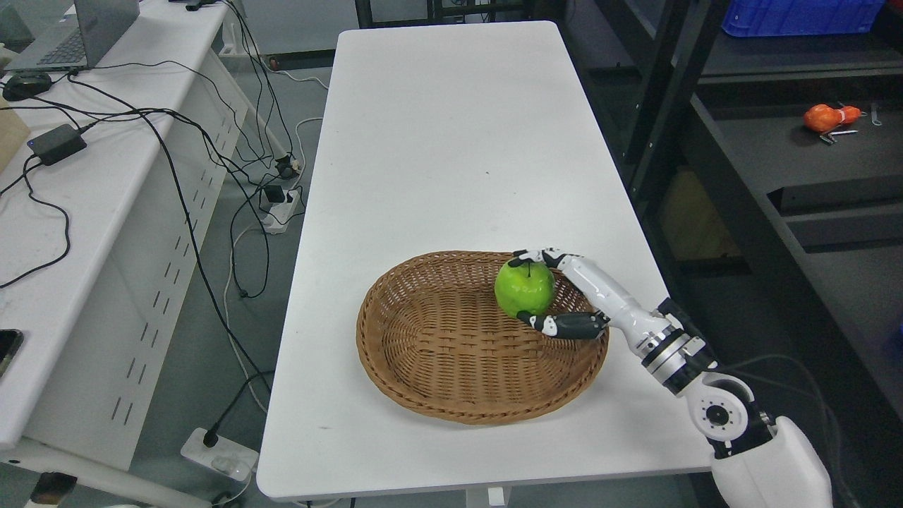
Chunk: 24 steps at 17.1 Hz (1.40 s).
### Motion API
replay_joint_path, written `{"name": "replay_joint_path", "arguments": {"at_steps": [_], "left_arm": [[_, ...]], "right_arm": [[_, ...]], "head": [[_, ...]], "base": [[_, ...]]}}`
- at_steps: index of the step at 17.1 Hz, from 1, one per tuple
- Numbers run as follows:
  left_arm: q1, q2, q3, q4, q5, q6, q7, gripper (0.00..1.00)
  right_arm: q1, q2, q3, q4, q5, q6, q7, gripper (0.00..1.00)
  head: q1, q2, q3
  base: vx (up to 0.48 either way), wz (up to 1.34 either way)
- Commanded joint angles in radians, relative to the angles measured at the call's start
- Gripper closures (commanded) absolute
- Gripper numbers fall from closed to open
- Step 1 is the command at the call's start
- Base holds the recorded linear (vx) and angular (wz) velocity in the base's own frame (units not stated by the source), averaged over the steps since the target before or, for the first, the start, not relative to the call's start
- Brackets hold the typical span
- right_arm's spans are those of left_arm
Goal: Place green apple on left shelf middle layer
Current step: 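Lift the green apple out of the basket with the right hand, then carry the held green apple over to the black shelf tray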
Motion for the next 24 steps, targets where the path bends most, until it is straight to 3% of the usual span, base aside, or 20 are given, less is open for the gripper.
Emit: {"name": "replay_joint_path", "arguments": {"at_steps": [1,6,9,24], "left_arm": [[0.0,0.017,0.0,0.0,0.0,0.001,-0.001,0.0],[0.0,0.017,0.0,0.0,0.0,-0.001,-0.001,0.0],[0.0,0.017,0.0,0.0,0.002,-0.001,-0.001,0.0],[0.0,0.017,0.0,0.0,0.0,0.001,-0.001,0.0]], "right_arm": [[0.038,0.042,-0.196,-0.052,-0.066,0.027,-0.18,1.0],[0.096,0.074,-0.207,-0.054,-0.066,0.11,-0.335,1.0],[0.13,0.125,-0.234,-0.057,-0.066,0.109,-0.336,1.0],[0.153,0.142,-0.233,-0.072,-0.066,0.099,-0.334,1.0]], "head": [[0.0,0.0,0.0],[0.0,0.0,0.0],[0.0,0.0,0.0],[0.0,0.0,0.0]], "base": [[0.0,0.0],[-0.012,-0.02],[-0.06,0.0],[-0.286,-0.05]]}}
